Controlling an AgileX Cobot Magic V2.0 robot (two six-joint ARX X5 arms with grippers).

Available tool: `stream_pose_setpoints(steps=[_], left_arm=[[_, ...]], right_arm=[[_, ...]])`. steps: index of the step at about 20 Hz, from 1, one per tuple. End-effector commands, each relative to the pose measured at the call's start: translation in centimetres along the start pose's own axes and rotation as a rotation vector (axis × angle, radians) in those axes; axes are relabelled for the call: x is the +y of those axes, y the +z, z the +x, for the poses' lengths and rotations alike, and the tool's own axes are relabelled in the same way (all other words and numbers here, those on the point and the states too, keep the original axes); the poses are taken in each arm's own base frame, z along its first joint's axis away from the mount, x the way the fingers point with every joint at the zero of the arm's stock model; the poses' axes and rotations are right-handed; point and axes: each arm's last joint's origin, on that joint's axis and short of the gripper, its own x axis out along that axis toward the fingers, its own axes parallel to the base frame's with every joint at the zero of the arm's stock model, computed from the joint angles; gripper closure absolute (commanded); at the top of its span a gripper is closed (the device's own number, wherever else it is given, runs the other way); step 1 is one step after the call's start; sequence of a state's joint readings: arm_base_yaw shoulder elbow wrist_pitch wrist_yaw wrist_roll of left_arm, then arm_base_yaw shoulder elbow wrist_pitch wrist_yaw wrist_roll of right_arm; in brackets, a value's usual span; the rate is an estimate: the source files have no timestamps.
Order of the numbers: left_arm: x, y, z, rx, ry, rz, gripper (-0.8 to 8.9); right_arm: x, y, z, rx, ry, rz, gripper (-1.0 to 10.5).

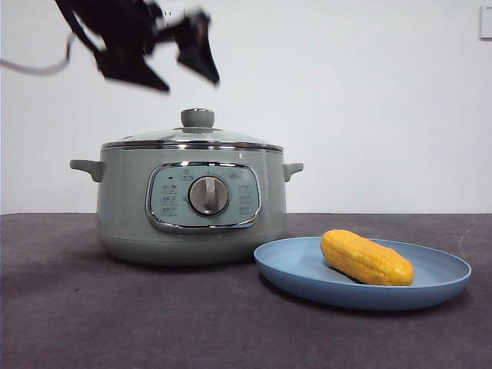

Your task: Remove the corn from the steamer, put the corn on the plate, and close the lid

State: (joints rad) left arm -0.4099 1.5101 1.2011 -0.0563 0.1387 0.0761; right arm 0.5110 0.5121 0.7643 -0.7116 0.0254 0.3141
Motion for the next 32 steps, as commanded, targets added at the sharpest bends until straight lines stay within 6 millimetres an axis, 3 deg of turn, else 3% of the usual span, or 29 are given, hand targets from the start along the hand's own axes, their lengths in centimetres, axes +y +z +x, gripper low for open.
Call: stream_pose_setpoints(steps=[1, 9, 15, 20, 23, 27, 29, 32], left_arm=[[-0.3, 1.0, -2.1, -0.03, 0.002, 0.004, 2.77], [-1.6, 2.5, -10.8, 0.012, -0.024, -0.001, 2.78], [-2.8, 1.4, -17.0, 0.109, -0.124, -0.063, 2.8], [-3.4, 0.3, -20.3, 0.168, -0.173, -0.088, 2.92], [-3.6, -0.2, -21.3, 0.207, -0.175, -0.097, 4.62], [-3.7, -0.8, -21.6, 0.268, -0.177, -0.11, 8.37], [-3.7, -1.0, -21.6, 0.283, -0.178, -0.112, 8.2], [-3.7, -1.0, -21.6, 0.282, -0.178, -0.112, 8.19]], right_arm=[[0.0, -0.2, 0.1, 0.009, 0.001, -0.018, 2.6], [0.0, -0.7, 0.1, 0.074, 0.058, -0.086, 2.6], [0.3, -1.2, 0.1, 0.159, 0.183, -0.139, 3.0], [0.2, -1.6, 0.0, 0.199, 0.197, -0.137, 3.1], [0.2, -1.7, 0.0, 0.214, 0.193, -0.135, 4.4], [0.1, -1.9, 0.0, 0.235, 0.188, -0.133, 8.0], [0.1, -1.9, 0.0, 0.238, 0.187, -0.133, 9.6], [0.1, -2.0, 0.0, 0.241, 0.183, -0.133, 9.5]])
